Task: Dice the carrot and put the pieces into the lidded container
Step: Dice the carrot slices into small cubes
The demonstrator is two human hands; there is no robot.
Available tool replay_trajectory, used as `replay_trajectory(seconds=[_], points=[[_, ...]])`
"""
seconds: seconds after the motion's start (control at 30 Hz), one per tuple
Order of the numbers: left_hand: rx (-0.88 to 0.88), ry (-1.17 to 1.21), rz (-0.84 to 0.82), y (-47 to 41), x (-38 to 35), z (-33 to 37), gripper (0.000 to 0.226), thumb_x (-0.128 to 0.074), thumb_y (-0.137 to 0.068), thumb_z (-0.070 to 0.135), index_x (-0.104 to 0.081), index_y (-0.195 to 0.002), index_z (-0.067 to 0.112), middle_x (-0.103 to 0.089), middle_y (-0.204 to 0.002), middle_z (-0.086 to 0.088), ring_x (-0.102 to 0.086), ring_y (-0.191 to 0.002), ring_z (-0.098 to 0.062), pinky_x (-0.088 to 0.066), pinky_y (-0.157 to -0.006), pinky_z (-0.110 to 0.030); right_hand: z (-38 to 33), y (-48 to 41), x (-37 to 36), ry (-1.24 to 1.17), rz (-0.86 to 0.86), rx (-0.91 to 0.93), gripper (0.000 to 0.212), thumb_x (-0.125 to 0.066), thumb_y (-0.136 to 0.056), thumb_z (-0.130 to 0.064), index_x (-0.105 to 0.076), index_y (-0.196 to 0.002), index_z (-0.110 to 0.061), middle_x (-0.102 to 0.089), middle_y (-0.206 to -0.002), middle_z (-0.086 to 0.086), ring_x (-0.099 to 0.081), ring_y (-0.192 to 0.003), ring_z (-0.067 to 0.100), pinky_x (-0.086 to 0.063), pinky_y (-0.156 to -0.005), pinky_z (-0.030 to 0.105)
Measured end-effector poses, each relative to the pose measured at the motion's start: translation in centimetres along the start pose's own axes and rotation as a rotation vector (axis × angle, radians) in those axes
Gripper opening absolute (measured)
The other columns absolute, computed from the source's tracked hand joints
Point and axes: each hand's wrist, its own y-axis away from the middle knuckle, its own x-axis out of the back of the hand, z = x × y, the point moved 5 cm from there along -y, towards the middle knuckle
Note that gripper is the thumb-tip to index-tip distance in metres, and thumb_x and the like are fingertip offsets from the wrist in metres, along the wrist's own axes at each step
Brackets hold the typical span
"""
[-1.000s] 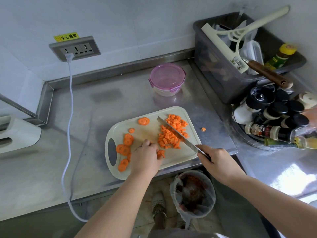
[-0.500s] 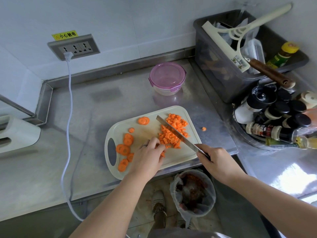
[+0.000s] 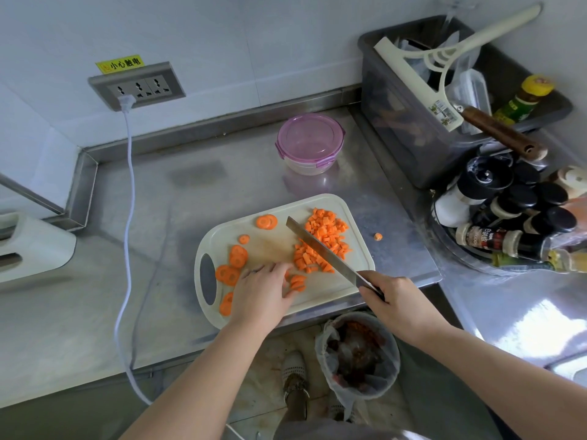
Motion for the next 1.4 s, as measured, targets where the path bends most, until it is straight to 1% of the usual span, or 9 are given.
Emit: replay_trajectory(seconds=[0.13, 0.3, 0.43, 0.5, 0.63, 0.73, 0.83, 1.07, 1.4], points=[[0.041, 0.011, -0.021, -0.1, -0.3, 0.1, 0.027, -0.055, -0.088, 0.051, -0.06, -0.107, 0.031, -0.066, -0.099, 0.014, -0.061, -0.096, -0.01, -0.04, -0.084, -0.027, -0.4, 0.4, -0.7, 0.01, -0.034, 0.004, 0.029, -0.047, -0.099, -0.022, -0.059, -0.125, -0.026, -0.055, -0.057, -0.005, -0.047, -0.046, 0.008, -0.035, -0.047, 0.019], [0.097, 0.033, -0.038, -0.3, -0.8, 0.7, 0.023, -0.056, -0.09, 0.044, -0.061, -0.107, 0.029, -0.068, -0.097, 0.009, -0.063, -0.092, -0.012, -0.045, -0.077, -0.027, -0.4, 0.6, -0.9, 0.028, -0.044, 0.009, 0.029, -0.047, -0.099, -0.023, -0.059, -0.125, -0.028, -0.061, -0.063, -0.002, -0.054, -0.052, 0.011, -0.043, -0.052, 0.027], [0.139, 0.09, -0.019, -0.2, -0.8, 1.0, 0.022, -0.057, -0.09, 0.039, -0.061, -0.109, 0.029, -0.067, -0.097, 0.01, -0.063, -0.092, -0.013, -0.044, -0.076, -0.027, -0.4, 0.6, -0.8, 0.026, -0.032, -0.007, 0.029, -0.047, -0.099, -0.022, -0.059, -0.125, -0.027, -0.056, -0.059, -0.006, -0.048, -0.047, 0.007, -0.037, -0.048, 0.02], [0.179, 0.153, -0.013, -0.1, -0.8, 0.9, 0.022, -0.06, -0.089, 0.038, -0.063, -0.109, 0.028, -0.067, -0.096, 0.01, -0.063, -0.091, -0.012, -0.045, -0.074, -0.027, -0.5, 0.7, -0.8, 0.025, -0.032, -0.01, 0.029, -0.047, -0.099, -0.022, -0.059, -0.124, -0.027, -0.056, -0.058, -0.006, -0.048, -0.047, 0.008, -0.037, -0.049, 0.021], [0.221, 0.21, -0.029, 0.0, -1.0, 0.6, 0.025, -0.063, -0.087, 0.04, -0.063, -0.108, 0.026, -0.068, -0.096, 0.011, -0.063, -0.09, -0.012, -0.045, -0.072, -0.026, -0.9, 0.8, -1.1, 0.044, -0.045, -0.019, 0.025, -0.046, -0.098, -0.024, -0.059, -0.119, -0.029, -0.06, -0.063, -0.001, -0.054, -0.054, 0.014, -0.045, -0.056, 0.033], [0.24, 0.203, -0.015, 0.0, -1.2, 0.5, 0.025, -0.063, -0.087, 0.041, -0.064, -0.105, 0.023, -0.069, -0.099, 0.008, -0.064, -0.093, -0.015, -0.047, -0.075, -0.029, -1.6, 1.2, -1.6, 0.097, -0.047, -0.011, 0.022, -0.043, -0.098, -0.025, -0.057, -0.115, -0.026, -0.064, -0.071, 0.002, -0.058, -0.064, 0.019, -0.048, -0.063, 0.038], [0.273, 0.212, 0.005, -0.1, -1.2, 0.7, 0.024, -0.06, -0.087, 0.043, -0.065, -0.096, 0.021, -0.069, -0.092, 0.006, -0.065, -0.088, -0.018, -0.049, -0.073, -0.031, -2.4, 1.7, -2.4, 0.166, -0.068, -0.009, 0.021, -0.038, -0.1, -0.027, -0.053, -0.115, -0.025, -0.065, -0.079, 0.004, -0.061, -0.07, 0.022, -0.051, -0.067, 0.041], [0.328, 0.193, 0.029, -0.3, -1.1, 1.0, 0.021, -0.058, -0.086, 0.039, -0.067, -0.091, 0.02, -0.07, -0.086, 0.002, -0.065, -0.083, -0.022, -0.043, -0.066, -0.028, -2.7, 1.7, -3.3, 0.222, -0.106, -0.05, 0.024, -0.033, -0.102, -0.029, -0.049, -0.118, -0.026, -0.064, -0.081, 0.001, -0.062, -0.071, 0.02, -0.054, -0.069, 0.041], [0.326, 0.214, 0.028, 0.1, -1.2, 0.5, 0.019, -0.059, -0.084, 0.035, -0.065, -0.092, 0.019, -0.07, -0.087, 0.001, -0.065, -0.084, -0.023, -0.046, -0.066, -0.03, -3.5, 2.0, -3.9, 0.271, -0.148, -0.08, 0.026, -0.03, -0.102, -0.027, -0.044, -0.124, -0.024, -0.064, -0.094, 0.007, -0.061, -0.083, 0.027, -0.051, -0.074, 0.041]])
